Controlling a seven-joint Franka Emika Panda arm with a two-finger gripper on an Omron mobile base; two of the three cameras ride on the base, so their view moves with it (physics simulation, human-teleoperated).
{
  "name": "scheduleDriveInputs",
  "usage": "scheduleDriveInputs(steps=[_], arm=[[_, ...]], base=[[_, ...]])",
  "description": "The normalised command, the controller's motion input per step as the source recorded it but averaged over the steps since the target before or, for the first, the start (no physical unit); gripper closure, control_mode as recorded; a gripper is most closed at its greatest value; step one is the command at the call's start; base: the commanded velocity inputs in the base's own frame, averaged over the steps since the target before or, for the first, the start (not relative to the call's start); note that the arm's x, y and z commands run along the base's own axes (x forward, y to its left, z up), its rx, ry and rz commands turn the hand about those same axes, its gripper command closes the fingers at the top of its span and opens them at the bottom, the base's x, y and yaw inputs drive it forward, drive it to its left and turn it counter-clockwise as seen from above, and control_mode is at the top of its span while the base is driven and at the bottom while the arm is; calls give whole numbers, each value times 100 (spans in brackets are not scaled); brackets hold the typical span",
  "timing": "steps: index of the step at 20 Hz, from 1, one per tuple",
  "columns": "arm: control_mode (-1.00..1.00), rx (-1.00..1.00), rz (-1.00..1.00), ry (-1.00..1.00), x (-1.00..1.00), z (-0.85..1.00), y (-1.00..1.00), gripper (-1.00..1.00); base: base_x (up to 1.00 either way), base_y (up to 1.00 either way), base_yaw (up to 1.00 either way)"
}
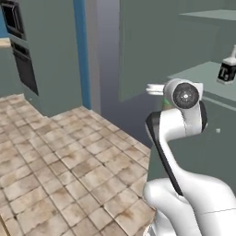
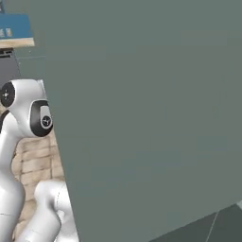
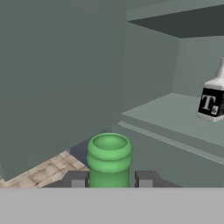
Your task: Sort all alcoholic drinks to one cabinet, and non-alcoholic drinks to the other.
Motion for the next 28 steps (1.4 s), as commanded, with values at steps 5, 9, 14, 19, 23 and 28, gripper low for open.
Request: scheduleDriveInputs(steps=[5,9,14,19,23,28], arm=[[100,0,0,0,0,0,0,100],[100,0,0,0,0,0,0,100],[100,0,0,0,0,0,0,100],[100,0,0,0,0,0,0,100],[100,0,0,0,0,0,0,100],[100,0,0,0,0,0,0,100]], base=[[0,-1,-30],[6,0,-36],[6,3,-38],[6,10,-39],[14,22,-41],[15,25,-41]])
